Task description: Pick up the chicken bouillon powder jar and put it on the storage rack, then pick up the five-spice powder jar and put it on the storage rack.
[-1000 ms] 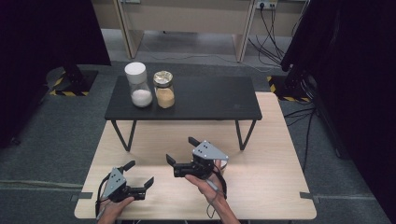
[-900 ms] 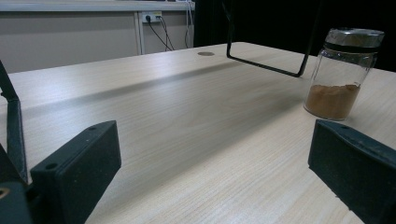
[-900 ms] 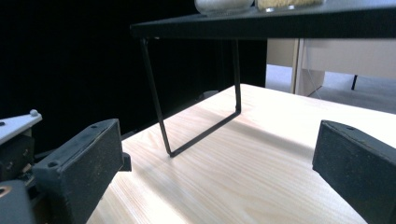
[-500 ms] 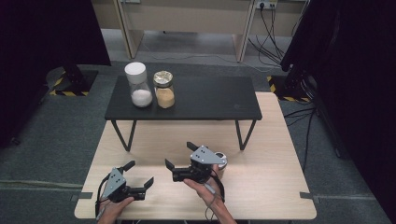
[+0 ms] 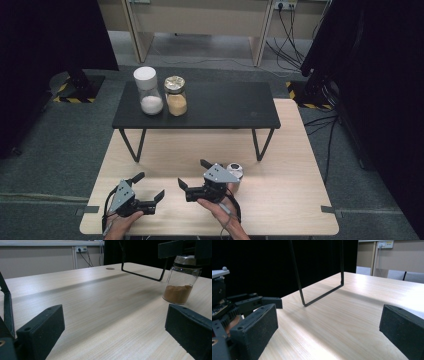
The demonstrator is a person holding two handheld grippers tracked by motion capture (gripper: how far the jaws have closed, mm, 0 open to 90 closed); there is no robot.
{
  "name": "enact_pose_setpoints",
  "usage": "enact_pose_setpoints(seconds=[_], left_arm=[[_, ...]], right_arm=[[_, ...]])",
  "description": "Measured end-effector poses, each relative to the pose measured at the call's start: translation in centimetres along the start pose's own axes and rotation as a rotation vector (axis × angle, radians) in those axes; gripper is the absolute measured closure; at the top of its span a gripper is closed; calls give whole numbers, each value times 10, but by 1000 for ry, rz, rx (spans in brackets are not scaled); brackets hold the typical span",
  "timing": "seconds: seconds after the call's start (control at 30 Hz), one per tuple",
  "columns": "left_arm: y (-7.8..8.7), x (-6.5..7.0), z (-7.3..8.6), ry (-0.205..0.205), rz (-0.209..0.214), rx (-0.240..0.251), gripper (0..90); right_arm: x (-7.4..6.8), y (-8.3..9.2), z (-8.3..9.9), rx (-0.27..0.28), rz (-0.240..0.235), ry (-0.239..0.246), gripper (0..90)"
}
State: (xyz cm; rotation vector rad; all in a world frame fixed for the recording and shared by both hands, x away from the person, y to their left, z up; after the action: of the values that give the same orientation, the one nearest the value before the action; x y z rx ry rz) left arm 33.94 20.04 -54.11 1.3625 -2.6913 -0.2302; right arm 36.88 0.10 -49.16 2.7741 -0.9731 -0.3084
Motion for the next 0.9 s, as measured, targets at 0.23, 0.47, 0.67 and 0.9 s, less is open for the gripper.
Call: enact_pose_setpoints(seconds=[0.23, 0.47, 0.67, 0.9], left_arm=[[0, 0, 0, -1, 0, 0, 20], [0, 0, 0, 2, -1, -1, 20], [0, 0, 0, 2, 0, 0, 20], [0, 0, 0, 2, 0, 1, 20]], right_arm=[[-2, 2, 11, -23, -4, -1, 20], [-3, 5, 17, -34, -6, -7, 20], [-5, 10, 18, -31, -9, -8, 20], [-9, 15, 23, -34, -19, -9, 20]])
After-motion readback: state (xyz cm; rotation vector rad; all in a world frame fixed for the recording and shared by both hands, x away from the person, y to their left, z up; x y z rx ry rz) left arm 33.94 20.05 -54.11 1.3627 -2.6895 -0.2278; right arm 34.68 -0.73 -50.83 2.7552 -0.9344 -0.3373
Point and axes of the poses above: each handheld gripper's, and its own axes: y roughly backward along the jaws, z roughly out of its underside, x roughly to its right, the point moved 6 cm from there along -y, roughly forward along the jaws, and after that the axes turned 1 degree about -z, right-handed, at the moved point
